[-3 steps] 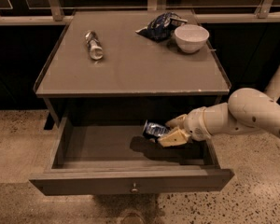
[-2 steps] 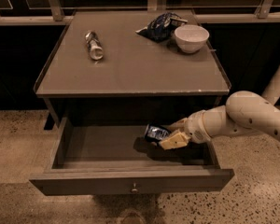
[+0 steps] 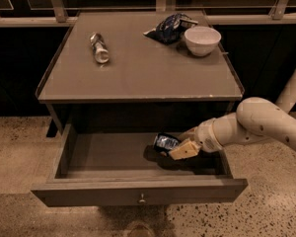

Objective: Place pepsi can into top drawer

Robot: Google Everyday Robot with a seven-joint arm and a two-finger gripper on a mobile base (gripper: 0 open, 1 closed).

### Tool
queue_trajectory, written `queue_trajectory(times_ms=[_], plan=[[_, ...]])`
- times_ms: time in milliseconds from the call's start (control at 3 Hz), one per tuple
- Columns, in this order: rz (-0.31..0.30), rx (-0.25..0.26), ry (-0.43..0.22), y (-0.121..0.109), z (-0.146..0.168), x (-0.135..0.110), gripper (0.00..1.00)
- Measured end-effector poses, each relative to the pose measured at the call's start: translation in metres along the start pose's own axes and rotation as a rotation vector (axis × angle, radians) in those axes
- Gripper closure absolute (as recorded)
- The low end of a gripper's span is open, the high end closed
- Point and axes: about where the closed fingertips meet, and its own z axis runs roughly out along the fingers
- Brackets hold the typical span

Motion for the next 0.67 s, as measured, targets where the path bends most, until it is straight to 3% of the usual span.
queue_trajectory(times_ms=[667], plan=[[0.000, 0.000, 0.000, 0.0000, 0.0001, 0.0000, 0.35]])
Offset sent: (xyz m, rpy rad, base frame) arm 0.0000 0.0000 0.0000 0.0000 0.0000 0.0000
